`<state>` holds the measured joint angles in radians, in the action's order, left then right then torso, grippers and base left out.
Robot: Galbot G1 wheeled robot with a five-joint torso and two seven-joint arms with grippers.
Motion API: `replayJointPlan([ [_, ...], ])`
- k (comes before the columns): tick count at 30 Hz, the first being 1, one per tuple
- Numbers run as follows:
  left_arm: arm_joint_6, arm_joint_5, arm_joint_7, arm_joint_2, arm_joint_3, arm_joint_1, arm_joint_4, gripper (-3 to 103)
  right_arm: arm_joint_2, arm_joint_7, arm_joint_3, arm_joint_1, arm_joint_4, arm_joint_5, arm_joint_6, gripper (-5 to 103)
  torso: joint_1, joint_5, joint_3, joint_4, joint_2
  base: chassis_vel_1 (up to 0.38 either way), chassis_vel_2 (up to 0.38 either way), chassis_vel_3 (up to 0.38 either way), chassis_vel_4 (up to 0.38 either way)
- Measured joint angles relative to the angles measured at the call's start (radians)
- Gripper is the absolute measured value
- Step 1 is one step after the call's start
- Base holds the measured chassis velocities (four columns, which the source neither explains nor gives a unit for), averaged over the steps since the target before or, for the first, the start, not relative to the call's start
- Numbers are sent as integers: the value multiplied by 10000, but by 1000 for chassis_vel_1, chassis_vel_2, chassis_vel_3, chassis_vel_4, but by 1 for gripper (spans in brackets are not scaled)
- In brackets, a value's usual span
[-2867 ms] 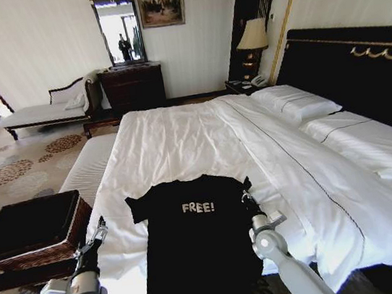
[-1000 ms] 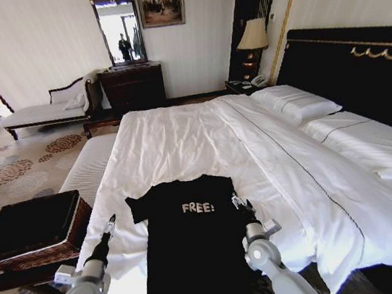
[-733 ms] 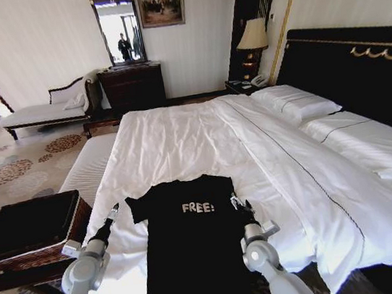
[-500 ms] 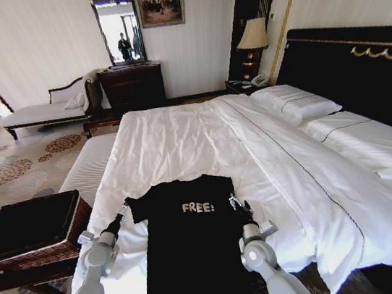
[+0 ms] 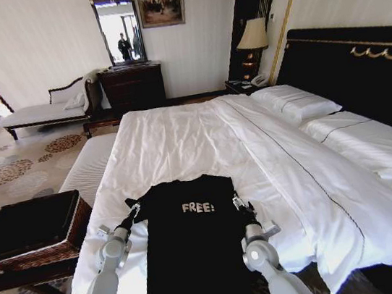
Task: Fold the clothes on the bed and place them into the basket.
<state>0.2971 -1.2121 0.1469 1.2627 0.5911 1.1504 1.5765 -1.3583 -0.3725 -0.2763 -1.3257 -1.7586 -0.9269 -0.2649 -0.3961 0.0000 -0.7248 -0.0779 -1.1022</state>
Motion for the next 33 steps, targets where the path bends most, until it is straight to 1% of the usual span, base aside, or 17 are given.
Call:
replayJointPlan([
  [2, -12, 14, -2, 17, -12, -18, -18, 67, -38, -13, 29, 18, 36, 39, 2, 100, 0, 0, 0, 1, 0, 0, 0, 0, 0],
  [4, -19, 16, -3, 18, -12, -23, -22, 67, -50, -20, 42, 33, 47, 60, 4, 100, 1, 0, 0, 1, 0, 0, 0, 0, 0],
  [8, -38, 10, -3, -20, 14, -18, -24, 45, -70, -65, 79, 83, 125, 112, 23, 100, 0, 0, 0, 0, 0, 0, 0, 0, 0],
  [9, -38, 10, -3, -20, 14, -18, -24, 45, -70, -65, 79, 83, 125, 112, 23, 100, 0, 0, 0, 0, 0, 0, 0, 0, 0],
  [10, -40, 4, -2, -44, 25, -9, -25, 40, -69, -80, 85, 104, 152, 126, 28, 100, 1, 0, 0, 0, 0, 0, 0, 0, 0],
  [11, -42, -4, 0, -71, 40, 6, -21, 40, -66, -97, 86, 129, 167, 146, 32, 100, 0, 0, 0, 0, 0, 0, 0, 0, 0],
  [14, -47, -56, 7, -162, 93, 68, 69, 24, -55, -160, 84, 194, 173, 158, 56, 100, 0, 0, 0, 1, 0, 0, 0, 0, 0],
  [16, -47, -68, 8, -179, 99, 80, 90, 24, -54, -173, 83, 200, 169, 156, 63, 100, 0, 0, 0, 1, 0, 0, 0, 0, 0],
  [19, -46, -89, 6, -232, 121, 142, 172, 8, -53, -210, 80, 205, 182, 151, 93, 100, 0, 0, 0, 1, 0, 0, 0, 0, 0],
  [20, -46, -89, 6, -232, 121, 142, 172, 8, -53, -210, 80, 205, 182, 151, 93, 100, 0, 0, 0, 1, 0, 0, 0, 0, 0],
  [21, -46, -95, -4, -240, 123, 150, 180, 3, -54, -218, 81, 206, 202, 153, 96, 100, 1, 0, 0, 0, 0, 0, 0, 0, 0],
  [22, -47, -110, -60, -257, 123, 172, 195, 1, -60, -228, 81, 209, 238, 159, 99, 100, 1, -1, 0, 0, 0, 0, 0, 0, 0],
  [24, -42, -132, -198, -297, 124, 228, 234, 0, -69, -241, 83, 218, 277, 168, 101, 100, 0, 0, 0, 0, 0, 0, 0, 0, 0],
  [30, -32, -169, -358, -343, 155, 311, 368, 0, -64, -270, 73, 224, 311, 172, 101, 100, 0, -1, 0, 0, 0, 0, 0, 0, 0],
  [33, -21, -212, -661, -451, 150, 434, 916, 0, -23, -325, 24, 210, 319, 170, 102, 100, 0, 0, 1, 1, 0, 0, 0, 0, 0],
])
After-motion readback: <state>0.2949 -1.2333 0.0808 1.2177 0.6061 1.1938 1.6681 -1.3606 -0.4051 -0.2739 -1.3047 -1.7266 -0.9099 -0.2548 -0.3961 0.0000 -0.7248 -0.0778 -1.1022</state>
